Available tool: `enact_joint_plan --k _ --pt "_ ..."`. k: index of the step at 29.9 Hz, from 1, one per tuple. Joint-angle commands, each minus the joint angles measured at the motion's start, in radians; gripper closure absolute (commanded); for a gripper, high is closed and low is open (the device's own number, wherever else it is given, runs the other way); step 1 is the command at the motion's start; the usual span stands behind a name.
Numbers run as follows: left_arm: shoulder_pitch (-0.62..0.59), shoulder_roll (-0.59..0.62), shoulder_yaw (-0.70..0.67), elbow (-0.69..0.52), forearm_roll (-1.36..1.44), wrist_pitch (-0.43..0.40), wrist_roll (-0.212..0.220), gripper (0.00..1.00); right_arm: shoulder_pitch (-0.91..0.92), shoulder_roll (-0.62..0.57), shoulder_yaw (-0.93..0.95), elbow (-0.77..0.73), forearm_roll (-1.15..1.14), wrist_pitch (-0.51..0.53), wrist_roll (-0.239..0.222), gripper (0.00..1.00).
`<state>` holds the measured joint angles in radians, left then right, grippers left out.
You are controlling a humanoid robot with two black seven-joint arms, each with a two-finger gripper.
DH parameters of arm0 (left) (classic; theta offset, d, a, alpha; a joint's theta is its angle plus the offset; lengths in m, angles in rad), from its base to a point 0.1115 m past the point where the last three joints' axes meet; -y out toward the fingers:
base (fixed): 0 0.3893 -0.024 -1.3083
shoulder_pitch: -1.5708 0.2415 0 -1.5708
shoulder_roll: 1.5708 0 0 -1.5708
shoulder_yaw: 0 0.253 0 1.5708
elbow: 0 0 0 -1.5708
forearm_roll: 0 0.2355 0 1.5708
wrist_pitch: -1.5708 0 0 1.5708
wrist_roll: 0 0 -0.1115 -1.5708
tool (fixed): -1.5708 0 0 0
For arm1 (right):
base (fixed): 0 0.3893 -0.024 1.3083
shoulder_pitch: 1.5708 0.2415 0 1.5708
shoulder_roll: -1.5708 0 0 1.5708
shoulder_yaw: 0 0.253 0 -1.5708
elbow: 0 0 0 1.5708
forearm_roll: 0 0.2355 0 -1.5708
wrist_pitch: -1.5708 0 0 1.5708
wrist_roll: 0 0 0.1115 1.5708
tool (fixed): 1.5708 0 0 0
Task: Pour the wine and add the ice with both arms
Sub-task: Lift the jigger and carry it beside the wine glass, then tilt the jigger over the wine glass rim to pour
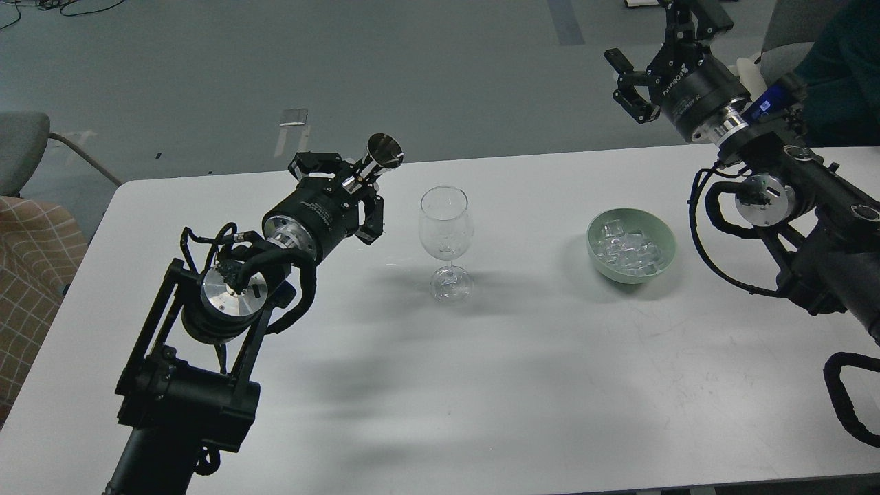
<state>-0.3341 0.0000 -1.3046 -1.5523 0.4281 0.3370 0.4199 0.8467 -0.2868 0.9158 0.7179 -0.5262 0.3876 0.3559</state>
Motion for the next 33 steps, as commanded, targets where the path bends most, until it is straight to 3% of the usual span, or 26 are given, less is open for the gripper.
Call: enact_joint_plan --k 1,33 --pt "-0.002 0.000 0.001 0.000 0.003 0.000 0.000 1.00 0.000 0.000 0.000 0.000 0.000 -0.001 0.000 0.00" --pt "-0.010 0.000 0.061 0.001 0.127 0.000 -0.003 1.00 -0.002 0.000 0.000 -0.001 0.000 0.000 0.000 0.00"
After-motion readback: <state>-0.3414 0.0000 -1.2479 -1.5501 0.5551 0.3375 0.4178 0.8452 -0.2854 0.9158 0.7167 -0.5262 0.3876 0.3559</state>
